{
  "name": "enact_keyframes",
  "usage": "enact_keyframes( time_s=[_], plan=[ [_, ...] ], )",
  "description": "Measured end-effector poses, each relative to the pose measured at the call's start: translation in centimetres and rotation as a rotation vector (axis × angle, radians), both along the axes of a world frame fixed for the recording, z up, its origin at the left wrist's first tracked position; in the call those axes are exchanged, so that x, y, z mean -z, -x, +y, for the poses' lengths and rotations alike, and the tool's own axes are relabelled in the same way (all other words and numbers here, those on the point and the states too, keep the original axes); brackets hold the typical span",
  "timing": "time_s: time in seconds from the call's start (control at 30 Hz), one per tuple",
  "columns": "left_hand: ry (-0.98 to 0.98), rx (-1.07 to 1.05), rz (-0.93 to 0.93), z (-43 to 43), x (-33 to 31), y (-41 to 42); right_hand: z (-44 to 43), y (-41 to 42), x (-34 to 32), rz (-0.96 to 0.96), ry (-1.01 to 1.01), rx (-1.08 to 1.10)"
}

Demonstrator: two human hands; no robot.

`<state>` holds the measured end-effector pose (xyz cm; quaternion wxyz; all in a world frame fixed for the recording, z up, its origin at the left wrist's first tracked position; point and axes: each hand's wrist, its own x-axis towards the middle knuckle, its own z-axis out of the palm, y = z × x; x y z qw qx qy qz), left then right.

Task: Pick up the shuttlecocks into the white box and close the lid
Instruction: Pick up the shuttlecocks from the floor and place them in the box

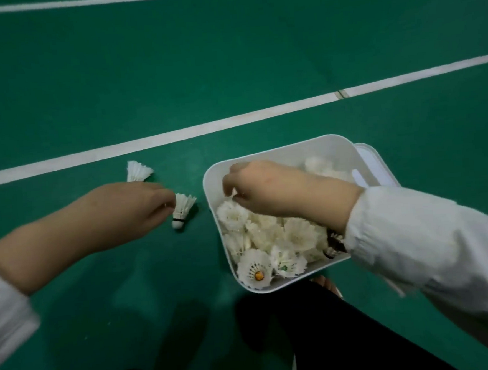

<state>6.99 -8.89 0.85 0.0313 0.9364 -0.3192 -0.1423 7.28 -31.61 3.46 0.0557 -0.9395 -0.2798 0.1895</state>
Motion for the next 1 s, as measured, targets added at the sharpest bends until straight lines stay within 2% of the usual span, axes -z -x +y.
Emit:
enact_keyframes(
  time_s=[0.1,0.2,0.33,0.47,0.53,0.63,0.77,0.83,1.0],
  plan=[
    [0.099,-0.153,0.005,3.3,2.3,0.4,4.3,-0.5,3.6,0.111,0.074,-0.123],
    [0.130,-0.292,0.015,6.0,5.3,0.5,7.5,-1.1,7.0,0.135,0.146,-0.166],
    [0.101,-0.405,0.036,7.6,9.6,-0.7,11.0,-3.6,8.4,0.076,0.271,0.024],
    [0.156,-0.468,0.044,8.4,13.5,-4.0,14.8,-5.6,10.4,0.073,0.210,0.123],
    [0.192,-0.514,0.057,8.4,15.0,-5.7,16.0,-5.9,12.2,0.133,0.164,0.228],
    [0.223,-0.554,0.110,8.0,16.7,-7.2,16.0,-5.9,15.5,0.251,0.204,0.393],
    [0.196,-0.515,0.152,7.3,17.9,-7.5,15.3,-5.3,19.3,0.247,0.250,0.393],
    [0.177,-0.509,0.162,7.1,18.3,-7.4,14.9,-5.2,19.7,0.224,0.200,0.408],
    [0.211,-0.558,0.282,6.8,19.2,-7.1,14.5,-4.9,19.8,0.321,0.076,0.523]
  ],
)
